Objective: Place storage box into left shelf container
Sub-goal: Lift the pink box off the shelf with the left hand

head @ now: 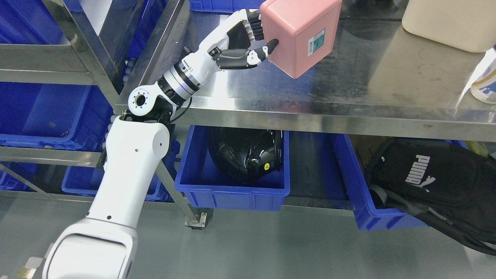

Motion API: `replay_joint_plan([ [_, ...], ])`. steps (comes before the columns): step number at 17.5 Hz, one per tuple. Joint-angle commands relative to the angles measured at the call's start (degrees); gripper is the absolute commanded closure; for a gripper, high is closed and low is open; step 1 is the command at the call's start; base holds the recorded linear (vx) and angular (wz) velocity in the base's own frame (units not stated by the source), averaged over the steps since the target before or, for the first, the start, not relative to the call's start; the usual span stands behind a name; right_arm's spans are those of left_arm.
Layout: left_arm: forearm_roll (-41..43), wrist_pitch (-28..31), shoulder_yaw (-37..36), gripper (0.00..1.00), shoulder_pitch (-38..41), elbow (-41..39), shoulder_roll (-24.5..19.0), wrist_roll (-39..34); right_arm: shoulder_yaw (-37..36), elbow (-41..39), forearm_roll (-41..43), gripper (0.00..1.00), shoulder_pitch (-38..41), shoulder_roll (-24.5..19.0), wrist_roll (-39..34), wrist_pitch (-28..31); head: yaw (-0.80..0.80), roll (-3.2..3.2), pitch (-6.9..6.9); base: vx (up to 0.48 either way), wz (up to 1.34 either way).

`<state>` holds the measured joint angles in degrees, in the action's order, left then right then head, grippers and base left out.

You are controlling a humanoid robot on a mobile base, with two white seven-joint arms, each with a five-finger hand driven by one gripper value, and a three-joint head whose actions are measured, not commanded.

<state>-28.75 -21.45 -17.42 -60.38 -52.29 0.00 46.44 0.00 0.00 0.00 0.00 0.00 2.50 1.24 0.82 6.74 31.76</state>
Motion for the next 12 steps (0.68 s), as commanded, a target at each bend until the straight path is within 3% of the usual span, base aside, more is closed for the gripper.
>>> replay_joint_plan([
  [1, -0.3, -3.8, 0.7, 0.99, 13.1, -21.9, -1.0, -9.9, -0.3, -1.0, -0.1, 0.0, 0.5, 1.0, 0.0, 0.0, 0.0, 0.0, 0.0, 0.0, 0.0],
  [7, 1.9, -7.5, -2.0, 0.99, 24.5, -31.5, -1.0, -13.2, -0.3, -1.0, -0.1, 0.0, 0.5, 1.0, 0.0, 0.0, 0.0, 0.0, 0.0, -0.029, 0.21],
  [12, 1.9, -6.4, -3.1, 0.99, 25.5, -32.0, -1.0, -22.6, -0.3, -1.0, -0.1, 0.0, 0.5, 1.0, 0.0, 0.0, 0.0, 0.0, 0.0, -0.028, 0.64],
])
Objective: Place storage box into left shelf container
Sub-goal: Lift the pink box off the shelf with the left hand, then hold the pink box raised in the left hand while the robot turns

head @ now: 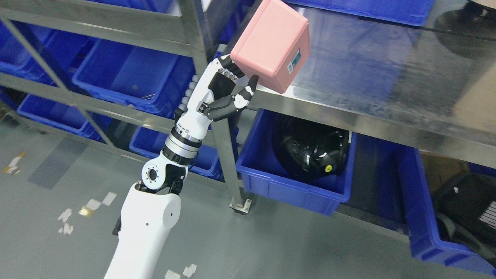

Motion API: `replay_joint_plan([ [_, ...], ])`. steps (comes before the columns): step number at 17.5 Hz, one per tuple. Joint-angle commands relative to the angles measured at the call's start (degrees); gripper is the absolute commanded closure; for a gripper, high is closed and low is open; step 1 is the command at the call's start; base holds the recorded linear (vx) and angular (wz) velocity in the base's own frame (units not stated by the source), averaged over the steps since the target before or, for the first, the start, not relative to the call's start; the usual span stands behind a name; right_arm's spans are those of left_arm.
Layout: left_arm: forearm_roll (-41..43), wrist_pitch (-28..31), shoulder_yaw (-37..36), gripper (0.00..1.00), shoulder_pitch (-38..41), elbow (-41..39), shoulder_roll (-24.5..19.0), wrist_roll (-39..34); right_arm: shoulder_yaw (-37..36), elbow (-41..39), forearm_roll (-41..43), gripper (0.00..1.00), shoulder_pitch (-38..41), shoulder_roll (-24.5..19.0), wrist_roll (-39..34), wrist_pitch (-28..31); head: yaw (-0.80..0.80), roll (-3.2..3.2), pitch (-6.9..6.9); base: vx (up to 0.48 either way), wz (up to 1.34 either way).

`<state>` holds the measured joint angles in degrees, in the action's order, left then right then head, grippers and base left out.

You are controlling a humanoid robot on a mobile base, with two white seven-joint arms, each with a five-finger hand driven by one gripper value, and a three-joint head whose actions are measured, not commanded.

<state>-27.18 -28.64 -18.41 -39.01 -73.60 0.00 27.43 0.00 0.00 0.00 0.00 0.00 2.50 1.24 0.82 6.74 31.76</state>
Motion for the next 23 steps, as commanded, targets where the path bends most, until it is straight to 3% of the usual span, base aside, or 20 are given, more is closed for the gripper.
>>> replay_joint_plan([
  [1, 0.3, 0.8, -2.5, 0.99, 4.3, -10.7, -1.0, -3.6, -0.3, -1.0, -0.1, 0.0, 0.5, 1.0, 0.0, 0.0, 0.0, 0.0, 0.0, -0.028, 0.74],
  [11, 0.4, 0.3, -1.1, 0.99, 6.8, -10.8, -1.0, -3.5, -0.3, -1.0, -0.1, 0.0, 0.5, 1.0, 0.0, 0.0, 0.0, 0.0, 0.02, 0.055, 1.12],
  [23, 0.4, 0.1, 0.5, 0.99, 9.7, -10.9, -1.0, -3.4, -0.3, -1.0, -0.1, 0.0, 0.5, 1.0, 0.0, 0.0, 0.0, 0.0, 0.03, 0.357, 0.85],
])
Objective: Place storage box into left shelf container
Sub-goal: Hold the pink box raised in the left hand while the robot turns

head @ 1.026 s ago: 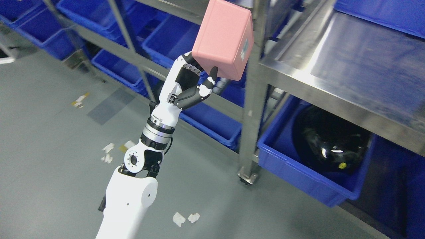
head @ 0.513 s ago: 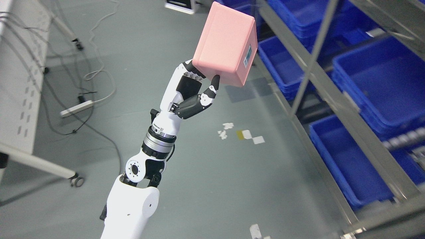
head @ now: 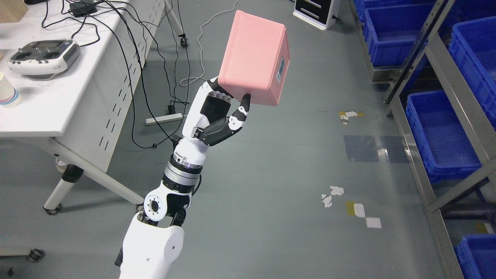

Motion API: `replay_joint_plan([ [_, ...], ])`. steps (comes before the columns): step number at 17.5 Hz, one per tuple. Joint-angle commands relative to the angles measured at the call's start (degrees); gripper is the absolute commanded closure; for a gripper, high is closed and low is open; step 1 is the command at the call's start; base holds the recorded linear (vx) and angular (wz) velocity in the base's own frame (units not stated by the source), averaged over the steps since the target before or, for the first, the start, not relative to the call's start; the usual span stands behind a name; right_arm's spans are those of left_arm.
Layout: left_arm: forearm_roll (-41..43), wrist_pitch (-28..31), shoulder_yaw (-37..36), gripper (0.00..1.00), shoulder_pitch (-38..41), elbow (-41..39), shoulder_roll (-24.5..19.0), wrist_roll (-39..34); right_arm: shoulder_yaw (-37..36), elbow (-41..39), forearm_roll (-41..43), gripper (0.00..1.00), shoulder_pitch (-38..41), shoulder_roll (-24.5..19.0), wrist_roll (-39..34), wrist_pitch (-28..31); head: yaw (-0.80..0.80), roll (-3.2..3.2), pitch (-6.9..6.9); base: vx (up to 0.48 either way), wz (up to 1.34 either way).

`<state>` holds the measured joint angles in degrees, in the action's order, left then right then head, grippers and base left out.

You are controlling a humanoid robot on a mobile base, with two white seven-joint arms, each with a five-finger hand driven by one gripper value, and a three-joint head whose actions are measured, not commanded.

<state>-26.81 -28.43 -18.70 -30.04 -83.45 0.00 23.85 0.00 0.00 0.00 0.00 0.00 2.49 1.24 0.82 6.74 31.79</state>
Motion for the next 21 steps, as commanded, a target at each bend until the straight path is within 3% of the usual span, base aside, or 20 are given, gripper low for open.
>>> replay_joint_plan([
  [1, 0.0, -0.1, 0.8, 0.99, 0.8, -1.0, -1.0, 0.1, -0.3, -1.0, -0.1, 0.0, 0.5, 1.0, 0.0, 0.0, 0.0, 0.0, 0.0, 0.482, 0.16],
  [21, 0.0, -0.4, 0.9, 0.98, 1.6, -1.4, -1.0, 0.1, -0.3, -1.0, -0.1, 0.0, 0.5, 1.0, 0.0, 0.0, 0.0, 0.0, 0.01, 0.532, -0.13],
])
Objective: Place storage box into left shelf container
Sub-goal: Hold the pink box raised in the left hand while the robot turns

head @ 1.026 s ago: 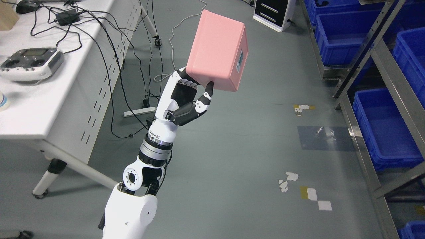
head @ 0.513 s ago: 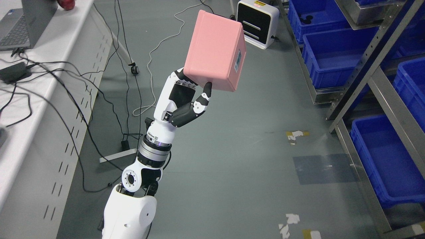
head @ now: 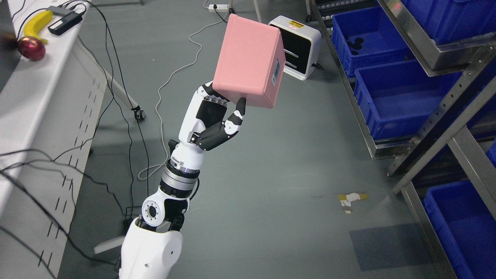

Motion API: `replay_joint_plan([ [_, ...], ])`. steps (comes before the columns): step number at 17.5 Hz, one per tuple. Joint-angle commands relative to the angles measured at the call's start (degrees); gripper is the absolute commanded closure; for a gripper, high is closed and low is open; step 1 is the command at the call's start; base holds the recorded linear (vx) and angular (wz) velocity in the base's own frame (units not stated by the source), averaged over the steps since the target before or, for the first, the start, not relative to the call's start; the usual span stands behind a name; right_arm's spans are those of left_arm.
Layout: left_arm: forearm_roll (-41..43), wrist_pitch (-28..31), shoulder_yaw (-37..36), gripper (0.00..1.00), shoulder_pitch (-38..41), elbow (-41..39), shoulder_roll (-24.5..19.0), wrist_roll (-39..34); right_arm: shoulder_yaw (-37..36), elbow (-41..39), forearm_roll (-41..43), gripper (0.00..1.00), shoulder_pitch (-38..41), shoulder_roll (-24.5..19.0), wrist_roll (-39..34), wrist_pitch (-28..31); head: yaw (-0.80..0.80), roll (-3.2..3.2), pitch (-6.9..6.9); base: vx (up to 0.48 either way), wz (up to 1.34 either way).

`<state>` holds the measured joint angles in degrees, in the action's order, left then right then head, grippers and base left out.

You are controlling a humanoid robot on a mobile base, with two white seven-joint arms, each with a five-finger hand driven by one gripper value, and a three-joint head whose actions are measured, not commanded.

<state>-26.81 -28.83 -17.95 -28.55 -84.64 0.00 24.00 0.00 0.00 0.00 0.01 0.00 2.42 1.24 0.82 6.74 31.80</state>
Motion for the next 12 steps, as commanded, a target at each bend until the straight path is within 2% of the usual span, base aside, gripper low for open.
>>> replay_joint_plan([
  [1, 0.0, 0.0, 0.2, 0.98, 0.2, -0.2, -1.0, 0.0, -0.3, -1.0, -0.1, 0.0, 0.5, 1.0, 0.0, 0.0, 0.0, 0.0, 0.0, 0.646, -0.1],
  [7, 0.0, 0.0, 0.3, 0.98, 0.1, -0.2, -1.0, 0.0, -0.3, -1.0, -0.1, 0.0, 0.5, 1.0, 0.0, 0.0, 0.0, 0.0, 0.0, 0.573, -0.16],
  [12, 0.0, 0.0, 0.5, 0.98, 1.5, -0.1, -1.0, 0.6, -0.3, -1.0, -0.1, 0.0, 0.5, 1.0, 0.0, 0.0, 0.0, 0.0, 0.01, 0.392, -0.65],
])
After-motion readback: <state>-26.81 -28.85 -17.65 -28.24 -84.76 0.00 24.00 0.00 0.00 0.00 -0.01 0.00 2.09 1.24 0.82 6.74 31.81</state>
